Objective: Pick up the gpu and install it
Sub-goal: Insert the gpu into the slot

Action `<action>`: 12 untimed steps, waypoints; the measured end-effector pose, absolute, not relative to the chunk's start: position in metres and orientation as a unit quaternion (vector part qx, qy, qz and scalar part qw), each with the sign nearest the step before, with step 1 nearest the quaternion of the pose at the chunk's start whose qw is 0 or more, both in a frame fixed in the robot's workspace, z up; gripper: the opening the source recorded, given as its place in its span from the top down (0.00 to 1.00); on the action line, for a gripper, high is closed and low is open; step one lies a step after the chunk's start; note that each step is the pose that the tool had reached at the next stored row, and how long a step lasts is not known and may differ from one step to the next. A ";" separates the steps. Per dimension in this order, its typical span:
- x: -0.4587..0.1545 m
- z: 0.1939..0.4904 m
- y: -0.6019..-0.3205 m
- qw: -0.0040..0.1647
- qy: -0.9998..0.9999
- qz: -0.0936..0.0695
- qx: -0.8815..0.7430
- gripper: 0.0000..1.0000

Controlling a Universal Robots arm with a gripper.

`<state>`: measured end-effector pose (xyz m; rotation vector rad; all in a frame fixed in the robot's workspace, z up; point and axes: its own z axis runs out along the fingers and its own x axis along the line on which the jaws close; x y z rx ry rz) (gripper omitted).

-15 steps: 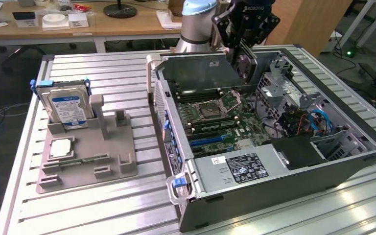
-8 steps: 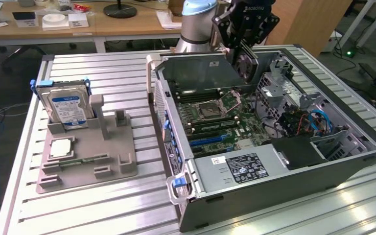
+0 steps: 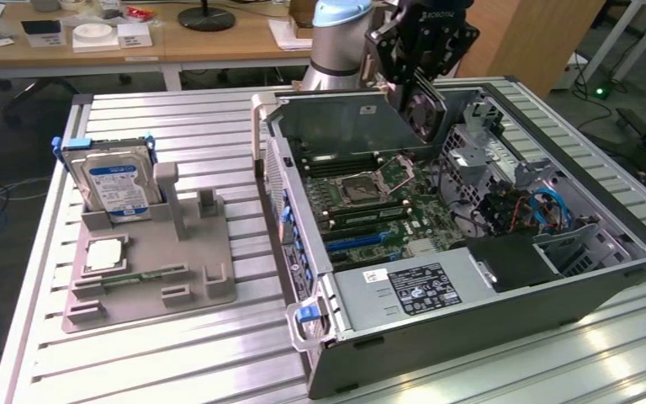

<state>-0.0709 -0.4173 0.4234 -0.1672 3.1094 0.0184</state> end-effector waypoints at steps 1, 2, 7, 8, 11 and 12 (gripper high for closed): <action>-0.071 0.423 -0.417 0.014 0.998 0.006 -0.057 0.72; -0.071 0.423 -0.417 0.014 0.998 0.006 -0.062 0.72; -0.071 0.423 -0.418 0.014 0.996 0.006 -0.083 0.72; -0.071 0.423 -0.418 0.014 0.996 0.006 -0.087 0.72; -0.071 0.423 -0.418 0.014 0.995 0.007 -0.101 0.72; -0.071 0.423 -0.418 0.014 0.994 0.007 -0.104 0.72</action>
